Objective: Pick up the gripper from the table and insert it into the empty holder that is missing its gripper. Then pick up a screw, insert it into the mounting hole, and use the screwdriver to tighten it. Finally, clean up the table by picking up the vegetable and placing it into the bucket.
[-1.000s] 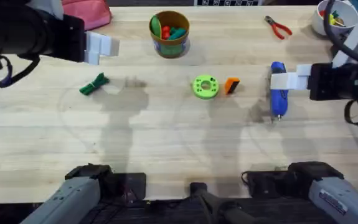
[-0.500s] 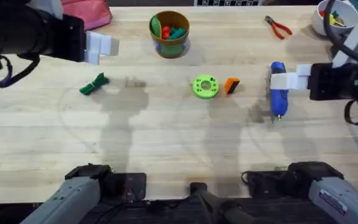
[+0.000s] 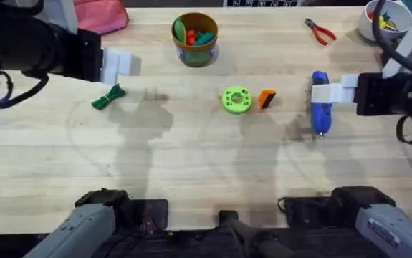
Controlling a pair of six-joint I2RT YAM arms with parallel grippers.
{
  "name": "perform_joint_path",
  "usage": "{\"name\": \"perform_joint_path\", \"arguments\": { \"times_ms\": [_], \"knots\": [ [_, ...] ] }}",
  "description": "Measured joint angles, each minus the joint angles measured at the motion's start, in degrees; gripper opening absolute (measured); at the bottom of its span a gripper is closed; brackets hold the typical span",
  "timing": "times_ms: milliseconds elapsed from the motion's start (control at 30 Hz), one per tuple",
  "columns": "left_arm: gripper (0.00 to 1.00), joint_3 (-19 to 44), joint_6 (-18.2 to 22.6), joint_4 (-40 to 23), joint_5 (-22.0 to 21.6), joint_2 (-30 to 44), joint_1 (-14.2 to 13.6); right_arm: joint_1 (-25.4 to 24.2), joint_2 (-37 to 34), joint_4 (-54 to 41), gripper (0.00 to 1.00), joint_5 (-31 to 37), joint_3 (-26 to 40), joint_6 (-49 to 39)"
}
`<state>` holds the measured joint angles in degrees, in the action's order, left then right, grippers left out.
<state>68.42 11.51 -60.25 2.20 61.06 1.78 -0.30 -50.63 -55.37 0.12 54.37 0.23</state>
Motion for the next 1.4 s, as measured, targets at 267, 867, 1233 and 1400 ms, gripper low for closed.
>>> {"name": "perform_joint_path", "arguments": {
  "times_ms": [267, 867, 1233, 1400],
  "knots": [
    [0.985, 0.0, 0.0, 1.3, 5.6, -4.2, 0.0, 0.0, 0.0, 0.0, 0.994, 0.0, 0.0, 0.0],
    [0.985, -22.3, 0.0, 26.9, 12.6, -30.0, 0.0, 0.0, 0.0, 0.0, 0.994, 0.0, 0.0, 0.0],
    [0.986, -50.6, -0.4, 52.2, 18.8, -46.6, 0.0, 0.0, 0.0, 0.0, 0.991, 0.0, 0.0, 0.0],
    [0.986, -59.4, -2.2, 59.2, 19.5, -54.9, 0.0, 0.0, 0.0, 0.0, 0.992, 0.0, 0.0, 0.0]
  ]
}}
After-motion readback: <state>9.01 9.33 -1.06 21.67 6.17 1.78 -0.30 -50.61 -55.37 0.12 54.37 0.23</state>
